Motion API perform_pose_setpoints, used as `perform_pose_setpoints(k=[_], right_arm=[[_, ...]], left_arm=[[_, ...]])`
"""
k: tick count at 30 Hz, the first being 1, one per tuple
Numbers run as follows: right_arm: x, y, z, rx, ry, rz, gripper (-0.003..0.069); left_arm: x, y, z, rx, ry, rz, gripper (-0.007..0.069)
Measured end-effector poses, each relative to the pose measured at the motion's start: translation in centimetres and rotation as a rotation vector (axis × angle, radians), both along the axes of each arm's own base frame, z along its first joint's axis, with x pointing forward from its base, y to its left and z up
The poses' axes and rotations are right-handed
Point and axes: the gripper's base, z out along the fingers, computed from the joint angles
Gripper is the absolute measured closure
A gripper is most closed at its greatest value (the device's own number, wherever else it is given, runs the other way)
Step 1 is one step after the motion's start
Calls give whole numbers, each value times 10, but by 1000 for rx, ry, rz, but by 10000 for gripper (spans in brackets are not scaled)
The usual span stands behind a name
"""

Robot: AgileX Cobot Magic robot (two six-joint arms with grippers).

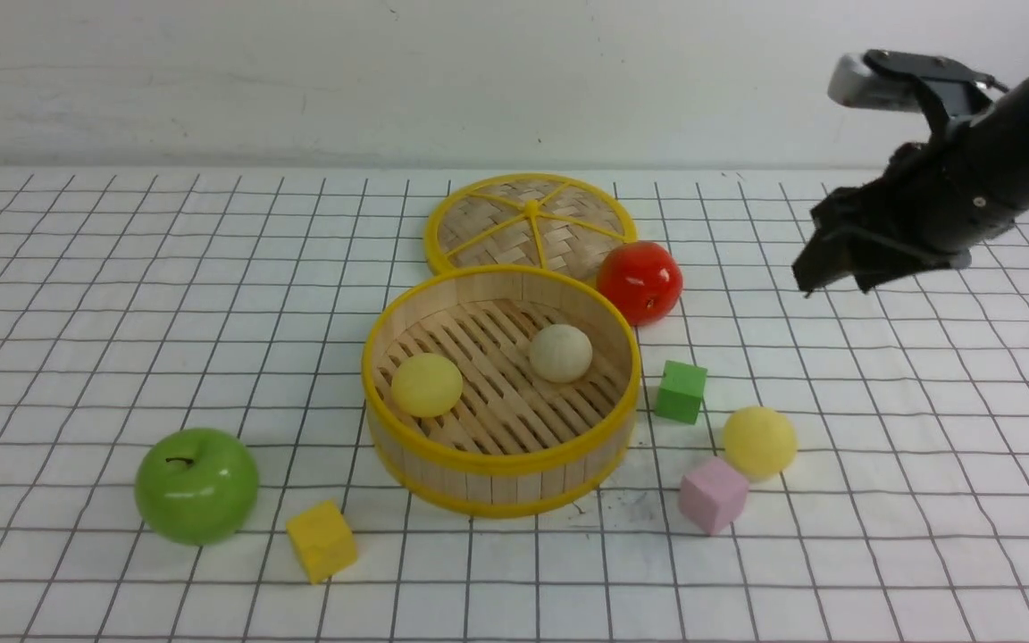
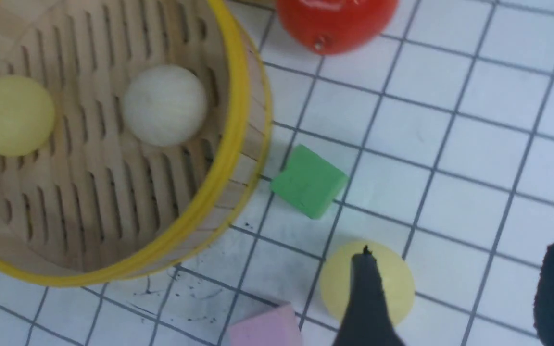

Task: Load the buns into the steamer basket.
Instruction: Use the right arm to grab a steamed stuffed bun

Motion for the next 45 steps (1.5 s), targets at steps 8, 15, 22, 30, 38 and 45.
perform_pose_setpoints(k=[8, 15, 22, 30, 38, 45], right_arm=[[4, 22, -59, -22, 144, 35, 212], [5, 46, -62, -101, 71, 101, 214], [7, 45, -77, -130, 119, 102, 215], [12, 46, -109, -144, 206, 107, 300], [13, 46, -112, -145, 215, 108, 536], [12, 47, -108, -141, 235, 109, 648]], left_arm=[[0, 0, 0, 0, 0, 0, 491], [0, 0, 0, 0, 0, 0, 486], [0, 0, 0, 0, 0, 0, 480], [0, 0, 0, 0, 0, 0, 470], [0, 0, 0, 0, 0, 0, 463], [0, 0, 0, 0, 0, 0, 459]])
